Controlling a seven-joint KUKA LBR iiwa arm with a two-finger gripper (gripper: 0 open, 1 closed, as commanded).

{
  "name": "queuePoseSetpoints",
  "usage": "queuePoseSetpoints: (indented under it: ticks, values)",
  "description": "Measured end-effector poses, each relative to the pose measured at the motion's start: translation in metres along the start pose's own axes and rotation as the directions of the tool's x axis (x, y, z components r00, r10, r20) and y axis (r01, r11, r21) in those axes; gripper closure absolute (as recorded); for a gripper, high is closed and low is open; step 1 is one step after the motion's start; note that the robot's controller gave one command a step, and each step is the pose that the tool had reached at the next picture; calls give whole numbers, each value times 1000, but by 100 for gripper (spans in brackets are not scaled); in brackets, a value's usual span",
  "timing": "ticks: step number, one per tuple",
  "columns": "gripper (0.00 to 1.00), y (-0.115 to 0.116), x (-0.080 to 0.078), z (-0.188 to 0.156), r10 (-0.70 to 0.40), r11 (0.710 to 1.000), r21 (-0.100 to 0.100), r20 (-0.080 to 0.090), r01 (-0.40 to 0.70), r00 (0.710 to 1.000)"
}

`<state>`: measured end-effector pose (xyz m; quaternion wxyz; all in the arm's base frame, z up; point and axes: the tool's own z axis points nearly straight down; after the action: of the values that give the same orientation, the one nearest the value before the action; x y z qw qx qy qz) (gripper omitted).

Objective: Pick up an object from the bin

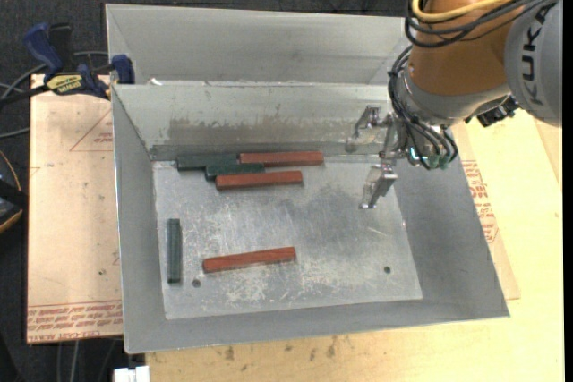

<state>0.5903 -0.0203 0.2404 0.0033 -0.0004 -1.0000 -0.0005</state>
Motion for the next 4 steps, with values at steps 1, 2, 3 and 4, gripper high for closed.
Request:
queuePoseSetpoints:
  ticks: [1, 2, 3, 4]
  values:
    - [0, 0, -1, -4, 0, 1000, 0, 8, 0, 1000]
    - [0, 13, 14, 37, 43, 999, 1, 15, -43, 999]
    - [0, 38, 5, 105, 47, 999, 0, 12, -47, 999]
    - [100, 88, 22, 155, -151, 989, 1, 6, 151, 989]
